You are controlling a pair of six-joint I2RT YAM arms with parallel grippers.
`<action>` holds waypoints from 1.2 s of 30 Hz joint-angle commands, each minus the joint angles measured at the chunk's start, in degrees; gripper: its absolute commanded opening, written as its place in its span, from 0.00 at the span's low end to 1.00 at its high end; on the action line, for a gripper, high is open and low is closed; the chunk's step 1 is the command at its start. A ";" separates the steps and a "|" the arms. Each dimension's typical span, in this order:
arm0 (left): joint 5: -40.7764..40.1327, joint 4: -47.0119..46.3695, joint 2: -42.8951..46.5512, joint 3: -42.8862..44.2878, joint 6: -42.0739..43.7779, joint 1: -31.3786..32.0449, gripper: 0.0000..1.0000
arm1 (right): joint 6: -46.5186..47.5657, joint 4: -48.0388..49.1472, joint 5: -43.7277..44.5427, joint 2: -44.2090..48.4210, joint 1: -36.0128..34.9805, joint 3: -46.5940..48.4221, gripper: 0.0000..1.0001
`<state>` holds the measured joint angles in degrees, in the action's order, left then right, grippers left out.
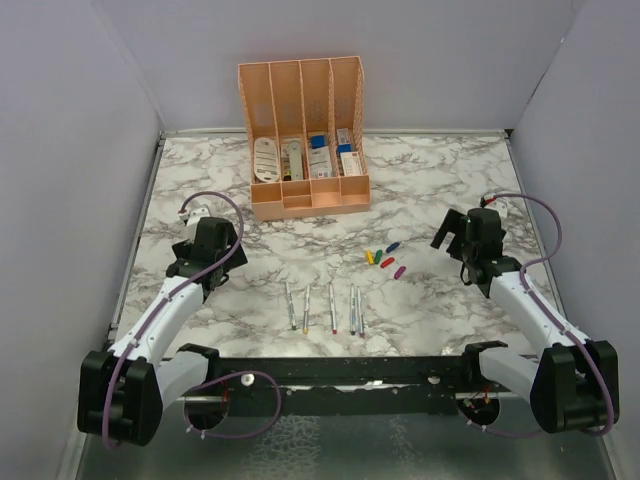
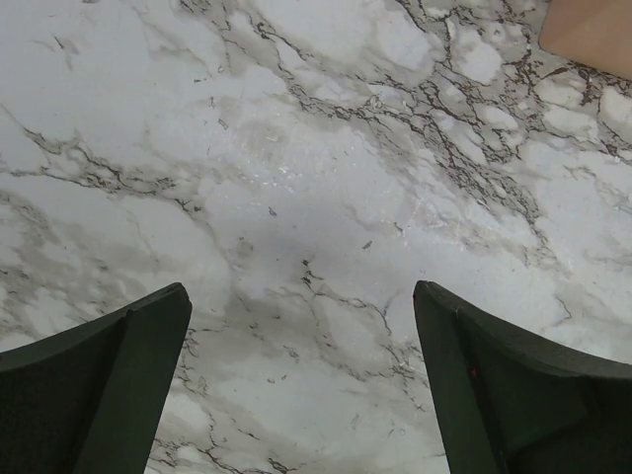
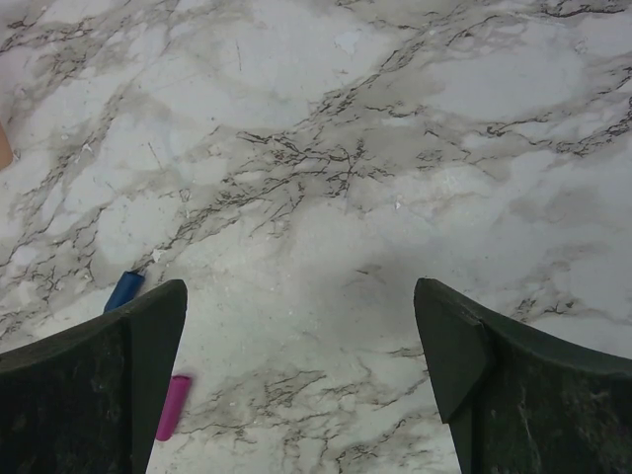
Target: Insert the pens into the pen caps
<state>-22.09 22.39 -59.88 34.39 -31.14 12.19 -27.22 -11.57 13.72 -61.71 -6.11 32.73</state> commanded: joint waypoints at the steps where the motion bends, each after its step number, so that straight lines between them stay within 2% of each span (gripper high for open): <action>1: -0.50 -0.19 2.58 0.42 -0.10 0.63 0.99 | -0.65 -0.69 0.15 0.26 -0.20 1.27 0.99; 16: -1.42 -0.08 2.92 0.35 -1.12 0.73 0.99 | -0.64 -1.17 -0.39 0.96 -0.22 0.79 0.99; 21: 0.91 -1.44 4.19 0.08 -0.09 1.17 0.99 | -0.75 -2.00 -1.67 0.77 -0.20 1.09 0.98; 27: 2.61 -0.20 4.64 1.89 0.94 1.25 0.99 | 0.68 0.25 -7.59 3.28 -0.22 -0.62 0.94; 32: 7.86 0.06 2.87 3.10 -0.03 1.34 0.99 | 1.74 7.02 -13.78 9.70 -0.21 -4.40 0.92; 36: 11.15 0.62 -0.24 5.41 1.39 3.42 0.99 | 2.75 8.94 -16.99 10.50 -0.21 -4.35 0.91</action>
<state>-16.53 22.50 -57.52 36.47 -30.94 13.52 -26.17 -8.25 2.96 -52.12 -6.11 28.62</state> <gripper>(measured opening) 0.989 0.917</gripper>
